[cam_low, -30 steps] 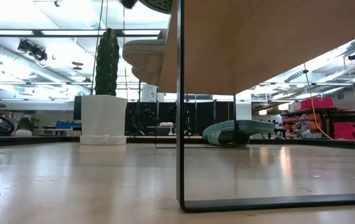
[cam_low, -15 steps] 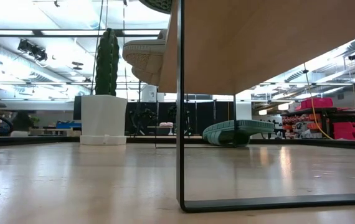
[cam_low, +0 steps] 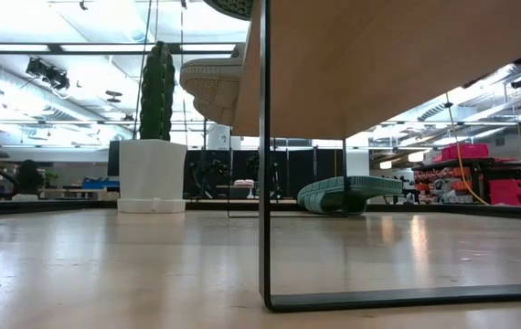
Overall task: Pick and place slides into the shelf
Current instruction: Put the green slipper on the shelf
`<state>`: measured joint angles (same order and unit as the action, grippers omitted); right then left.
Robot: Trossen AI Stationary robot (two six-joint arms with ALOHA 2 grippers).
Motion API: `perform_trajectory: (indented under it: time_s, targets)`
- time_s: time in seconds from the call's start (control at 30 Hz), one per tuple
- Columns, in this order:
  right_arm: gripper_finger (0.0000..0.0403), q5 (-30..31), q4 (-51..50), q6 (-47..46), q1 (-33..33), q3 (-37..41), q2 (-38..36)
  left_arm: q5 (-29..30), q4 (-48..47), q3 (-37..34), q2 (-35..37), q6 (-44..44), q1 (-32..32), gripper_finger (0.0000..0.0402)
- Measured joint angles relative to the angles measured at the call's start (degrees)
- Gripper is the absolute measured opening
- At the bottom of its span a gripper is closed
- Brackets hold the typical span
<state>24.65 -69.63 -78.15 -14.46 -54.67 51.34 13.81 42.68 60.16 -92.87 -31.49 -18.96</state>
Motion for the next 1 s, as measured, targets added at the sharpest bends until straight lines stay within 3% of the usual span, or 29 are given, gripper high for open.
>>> perform_trajectory:
  time_s: [0.23,0.47,0.73,1.0]
  targets:
    - [0.0079,-0.5,14.2,-5.6,0.2,16.9,-9.0,9.2,0.3,0.0,0.0,0.7,-3.7,0.0087]
    - [0.0087,5.2,22.2,-12.3,4.5,26.6,-16.5,11.6,-0.7,0.0,1.2,2.6,-6.4,0.0094]
    - [0.0134,6.4,35.7,-13.1,15.1,32.9,-17.8,11.7,-10.6,0.0,9.8,8.4,-6.2,0.0088]
    - [0.0193,0.3,52.4,-15.3,26.8,39.6,-16.3,12.3,-25.0,0.0,18.4,11.1,-5.6,0.0091]
